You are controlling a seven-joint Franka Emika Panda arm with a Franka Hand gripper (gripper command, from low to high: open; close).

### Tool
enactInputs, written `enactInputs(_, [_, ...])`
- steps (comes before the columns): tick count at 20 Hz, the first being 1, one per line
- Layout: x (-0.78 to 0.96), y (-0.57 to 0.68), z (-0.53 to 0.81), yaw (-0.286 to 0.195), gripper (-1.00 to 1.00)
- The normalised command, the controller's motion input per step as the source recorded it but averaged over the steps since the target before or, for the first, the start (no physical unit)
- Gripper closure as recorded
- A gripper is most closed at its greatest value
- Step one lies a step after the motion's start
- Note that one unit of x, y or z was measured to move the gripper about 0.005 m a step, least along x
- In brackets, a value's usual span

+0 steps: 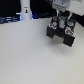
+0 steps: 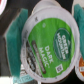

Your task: Open the kcup holder, insert the kcup into the holder, and close the kcup holder

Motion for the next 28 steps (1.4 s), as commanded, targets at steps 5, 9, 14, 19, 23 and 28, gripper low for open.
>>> enactInputs(5, [-0.06, 0.01, -0.05, -0.005, 1.00])
enactInputs(9, [0.10, 0.01, -0.20, -0.006, 1.00])
enactInputs(14, [0.26, 0.06, -0.03, -0.009, 1.00])
enactInputs(19, [0.05, 0.04, -0.19, 0.007, 1.00])
enactInputs(23, [0.04, 0.07, -0.15, 0.003, 1.00])
enactInputs(28, [0.04, 0.11, -0.17, 0.017, 1.00])
